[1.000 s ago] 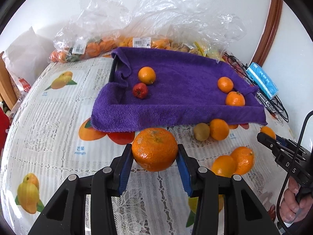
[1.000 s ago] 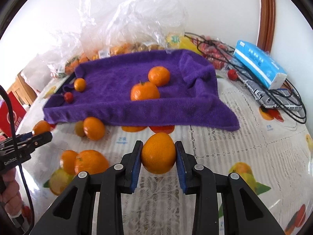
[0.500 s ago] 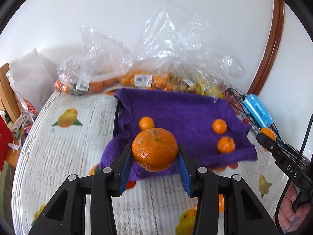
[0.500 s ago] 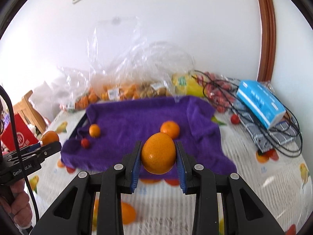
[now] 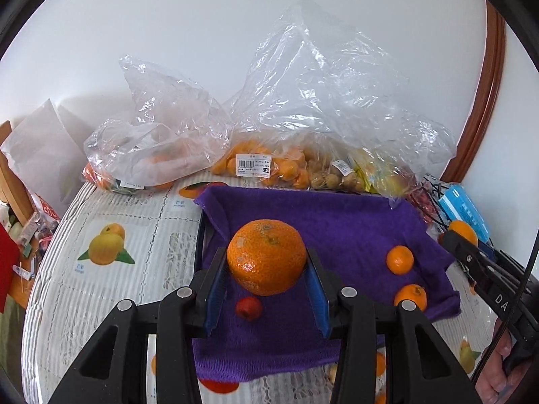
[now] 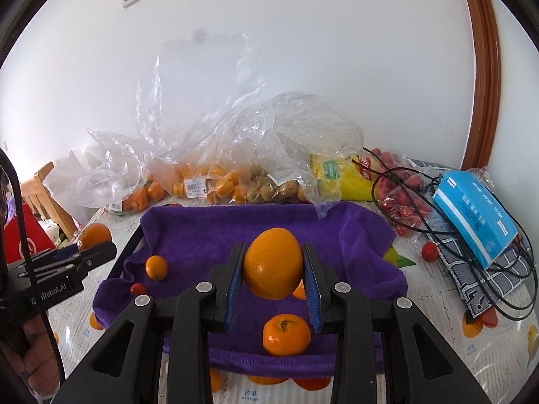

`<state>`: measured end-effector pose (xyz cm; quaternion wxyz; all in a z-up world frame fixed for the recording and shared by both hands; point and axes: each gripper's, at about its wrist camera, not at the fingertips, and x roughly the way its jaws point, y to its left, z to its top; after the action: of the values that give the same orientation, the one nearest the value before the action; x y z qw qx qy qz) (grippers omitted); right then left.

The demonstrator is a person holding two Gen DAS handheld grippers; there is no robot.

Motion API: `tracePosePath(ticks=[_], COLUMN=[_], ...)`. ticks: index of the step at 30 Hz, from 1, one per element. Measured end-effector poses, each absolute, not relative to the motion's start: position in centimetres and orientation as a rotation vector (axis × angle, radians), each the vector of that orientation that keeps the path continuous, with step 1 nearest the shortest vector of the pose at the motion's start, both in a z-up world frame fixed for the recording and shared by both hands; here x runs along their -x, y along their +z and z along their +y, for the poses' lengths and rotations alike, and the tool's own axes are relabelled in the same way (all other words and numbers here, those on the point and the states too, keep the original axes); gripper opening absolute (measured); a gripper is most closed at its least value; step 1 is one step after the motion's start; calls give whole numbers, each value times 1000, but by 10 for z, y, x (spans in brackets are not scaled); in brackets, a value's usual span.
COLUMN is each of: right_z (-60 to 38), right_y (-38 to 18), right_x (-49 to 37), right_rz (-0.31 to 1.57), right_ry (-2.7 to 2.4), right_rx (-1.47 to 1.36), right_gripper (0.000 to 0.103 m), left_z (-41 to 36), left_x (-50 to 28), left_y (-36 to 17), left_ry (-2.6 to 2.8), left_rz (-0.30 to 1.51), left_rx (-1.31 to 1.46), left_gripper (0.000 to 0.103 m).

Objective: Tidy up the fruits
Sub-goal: 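Lift both oranges and carry them over the purple towel, then lower the oranges onto the towel and open the right tool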

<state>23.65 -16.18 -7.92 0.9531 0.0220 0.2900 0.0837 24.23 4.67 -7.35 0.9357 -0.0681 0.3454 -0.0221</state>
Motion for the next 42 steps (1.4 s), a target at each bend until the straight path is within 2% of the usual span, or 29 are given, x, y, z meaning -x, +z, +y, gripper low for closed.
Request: tracePosePath(ticks=[19,42], right_z=[-184,-173], right_y=[-108,-120], right_x=[-250,-252], right_rz=[637,668], right_ry=[119,113], right_rx=[-72,-21], right_gripper=[33,33], left_z=[57,59], left_x=[-254,-252], left_y=[-111,-110], left_ry=[-12,-25], left_rz=[758,750], left_rx=[167,186], left_gripper=[42,42])
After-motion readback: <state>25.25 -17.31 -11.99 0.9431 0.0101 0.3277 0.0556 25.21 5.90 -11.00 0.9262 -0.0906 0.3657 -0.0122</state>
